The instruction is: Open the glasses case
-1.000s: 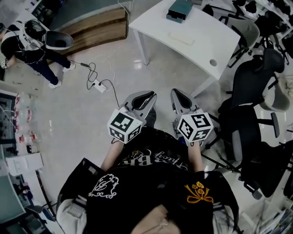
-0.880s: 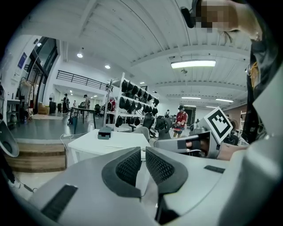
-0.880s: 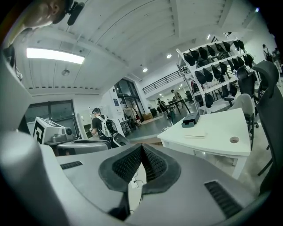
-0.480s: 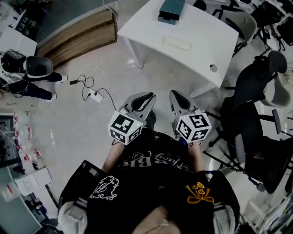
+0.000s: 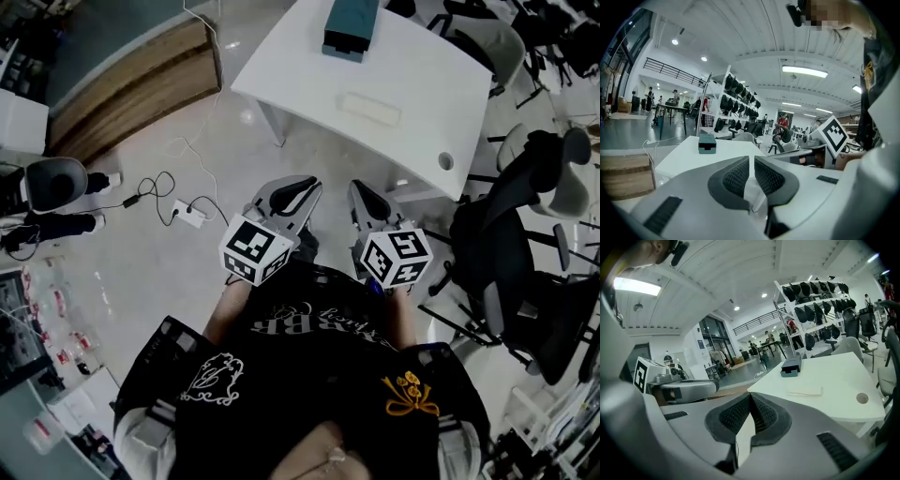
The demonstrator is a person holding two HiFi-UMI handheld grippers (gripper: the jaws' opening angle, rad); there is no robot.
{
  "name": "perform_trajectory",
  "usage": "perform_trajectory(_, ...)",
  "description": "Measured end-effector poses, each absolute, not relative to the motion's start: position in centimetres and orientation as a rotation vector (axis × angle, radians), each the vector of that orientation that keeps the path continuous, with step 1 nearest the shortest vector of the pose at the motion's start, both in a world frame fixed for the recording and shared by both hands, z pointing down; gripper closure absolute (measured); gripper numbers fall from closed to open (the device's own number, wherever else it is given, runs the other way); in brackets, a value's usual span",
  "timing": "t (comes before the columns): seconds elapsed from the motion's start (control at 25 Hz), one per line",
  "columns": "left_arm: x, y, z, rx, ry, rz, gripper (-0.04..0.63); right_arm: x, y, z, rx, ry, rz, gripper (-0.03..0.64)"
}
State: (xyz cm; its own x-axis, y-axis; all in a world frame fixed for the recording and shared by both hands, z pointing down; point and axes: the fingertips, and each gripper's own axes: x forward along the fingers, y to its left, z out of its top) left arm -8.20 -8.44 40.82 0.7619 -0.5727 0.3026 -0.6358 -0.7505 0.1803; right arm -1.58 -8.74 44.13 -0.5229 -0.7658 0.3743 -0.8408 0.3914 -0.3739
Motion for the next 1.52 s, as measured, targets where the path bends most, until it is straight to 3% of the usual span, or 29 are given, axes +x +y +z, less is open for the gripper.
perform_trajectory(0.64, -11.2, -16.4, 40.9, 2.743, -0.776, 0.235, 0.554, -4.3, -15.0, 43.8, 1.571, -2.348, 0.653, 0.601)
perform_trajectory(1.32, -3.0, -22.3, 43.7, 2.694, -0.771, 0.341, 0.554, 7.1, -22.8, 48.8, 1.581, -2.218, 0.6, 0.601)
perform_trajectory(1.52, 0.0, -24.9, 44.6, 2.669, -0.837, 0.371, 0.554, 10.6, -26.3, 53.0, 1.433, -2.181, 0.506, 0.563)
